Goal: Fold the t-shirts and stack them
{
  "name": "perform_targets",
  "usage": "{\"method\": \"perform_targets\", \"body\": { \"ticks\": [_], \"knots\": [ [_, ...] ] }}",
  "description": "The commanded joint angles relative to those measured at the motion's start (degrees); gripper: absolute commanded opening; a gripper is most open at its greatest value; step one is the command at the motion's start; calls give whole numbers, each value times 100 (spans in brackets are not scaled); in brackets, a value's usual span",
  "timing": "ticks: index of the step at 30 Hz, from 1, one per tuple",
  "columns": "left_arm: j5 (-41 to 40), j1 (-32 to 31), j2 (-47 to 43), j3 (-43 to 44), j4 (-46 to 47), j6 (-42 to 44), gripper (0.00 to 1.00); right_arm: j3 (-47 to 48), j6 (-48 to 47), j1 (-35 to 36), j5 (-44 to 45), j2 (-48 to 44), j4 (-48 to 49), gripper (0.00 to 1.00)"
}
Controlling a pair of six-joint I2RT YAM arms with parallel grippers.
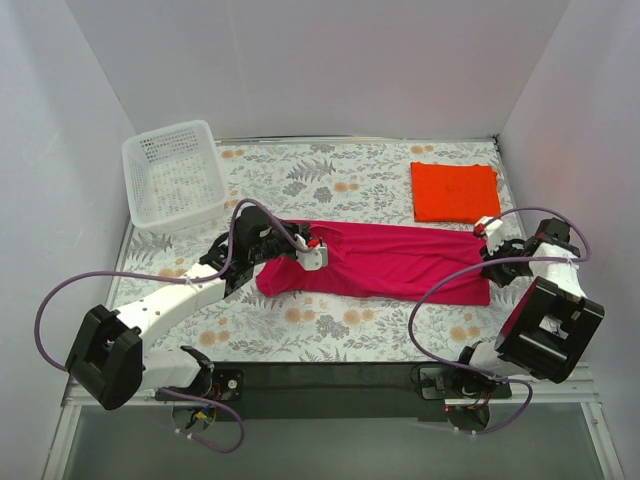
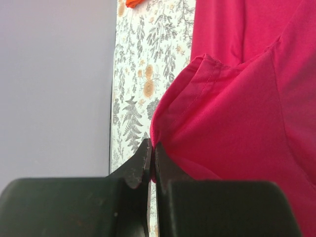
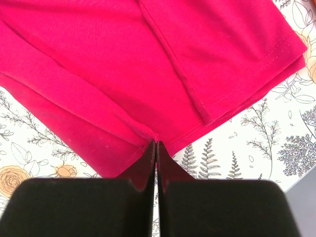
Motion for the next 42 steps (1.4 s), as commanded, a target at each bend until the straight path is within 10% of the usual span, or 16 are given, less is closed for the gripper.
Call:
{"method": "perform_targets", "body": {
  "ticks": [1,42],
  "knots": [
    [63,137,34,-46,527,-21,0,202,30,14,-123,33,-44,1],
    [19,419,729,-151,1222,-162,0,518,847,14,149,939,563,2]
  ]
}}
